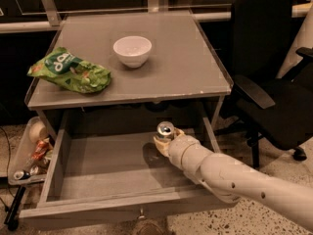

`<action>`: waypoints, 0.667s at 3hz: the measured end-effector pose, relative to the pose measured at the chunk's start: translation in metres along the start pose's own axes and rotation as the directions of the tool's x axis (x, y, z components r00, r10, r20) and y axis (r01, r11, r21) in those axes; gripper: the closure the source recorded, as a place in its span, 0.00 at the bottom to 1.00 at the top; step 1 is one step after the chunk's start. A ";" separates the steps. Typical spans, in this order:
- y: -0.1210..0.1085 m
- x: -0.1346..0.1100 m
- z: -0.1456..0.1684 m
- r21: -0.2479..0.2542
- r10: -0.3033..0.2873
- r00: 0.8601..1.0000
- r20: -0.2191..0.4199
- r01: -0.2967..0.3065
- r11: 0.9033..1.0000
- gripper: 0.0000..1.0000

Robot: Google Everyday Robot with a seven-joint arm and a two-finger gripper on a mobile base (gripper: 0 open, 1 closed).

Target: Place redbull can into top drawer

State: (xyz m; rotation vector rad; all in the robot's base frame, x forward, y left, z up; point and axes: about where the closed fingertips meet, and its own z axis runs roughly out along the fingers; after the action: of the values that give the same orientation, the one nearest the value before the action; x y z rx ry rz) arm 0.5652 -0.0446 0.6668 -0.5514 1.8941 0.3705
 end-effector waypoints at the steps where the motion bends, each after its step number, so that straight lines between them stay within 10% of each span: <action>1: 0.000 0.011 0.001 -0.005 0.040 0.999 -0.009 -0.040 0.999 1.00; 2: -0.001 0.019 0.005 -0.022 0.083 0.996 -0.018 -0.083 0.996 1.00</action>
Offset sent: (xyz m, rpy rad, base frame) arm -0.0021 -0.0056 -0.0313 0.1056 0.0996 -0.0138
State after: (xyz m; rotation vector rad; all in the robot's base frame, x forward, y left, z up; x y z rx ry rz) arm 0.5632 -0.0466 0.6472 -0.4935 1.9350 0.4430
